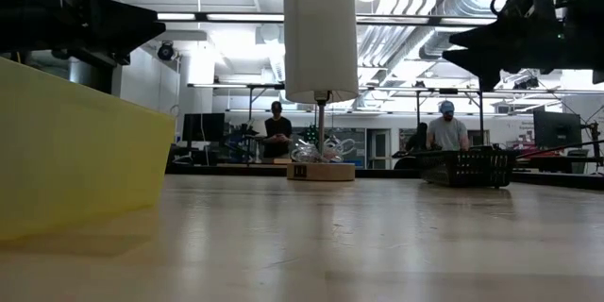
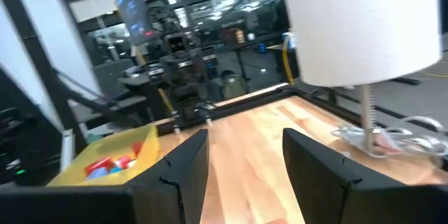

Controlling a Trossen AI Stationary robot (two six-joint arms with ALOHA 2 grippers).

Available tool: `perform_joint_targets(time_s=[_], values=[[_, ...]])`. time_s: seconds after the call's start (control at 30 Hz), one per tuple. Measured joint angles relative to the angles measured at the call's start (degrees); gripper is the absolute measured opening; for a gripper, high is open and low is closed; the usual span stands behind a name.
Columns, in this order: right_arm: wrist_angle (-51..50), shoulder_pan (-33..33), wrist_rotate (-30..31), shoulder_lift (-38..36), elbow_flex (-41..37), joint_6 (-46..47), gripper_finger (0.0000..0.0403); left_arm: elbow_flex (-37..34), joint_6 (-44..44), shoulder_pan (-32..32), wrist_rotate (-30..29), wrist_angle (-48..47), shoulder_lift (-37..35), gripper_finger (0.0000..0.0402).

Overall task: Pick & Place Office items
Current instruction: Return to Home Position

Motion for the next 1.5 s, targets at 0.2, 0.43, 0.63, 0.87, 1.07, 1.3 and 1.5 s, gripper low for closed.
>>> perform_joint_targets(time_s=[0.2,0.43,0.63,0.87,1.07,1.3,1.5], values=[[-6.9,0.0,4.3,-6.2,0.0,-0.6,0.0169,0.0,0.0,0.0,0.0,0.0,0.0,0.0163],[-15.3,0.0,8.5,-13.0,0.0,-0.5,0.0169,0.0,0.0,0.0,0.0,0.0,0.0,0.0163],[-21.5,0.0,10.9,-18.5,0.0,0.3,0.0169,0.0,0.0,0.0,0.0,0.0,0.0,0.0163],[-25.1,0.0,13.2,-21.2,-0.1,1.9,0.0169,0.0,0.0,0.0,0.0,0.0,0.0,0.0163],[-26.0,0.0,17.0,-20.4,-0.1,5.6,0.0169,0.0,0.0,0.0,0.0,0.0,0.0,0.0163],[-27.5,1.7,24.4,-19.4,-0.1,10.5,0.0169,0.0,0.0,0.0,0.0,0.0,0.0,0.0163],[-27.8,4.3,25.6,-19.1,-0.1,9.6,0.0169,0.0,0.0,0.0,0.0,0.0,0.0,0.0163]])
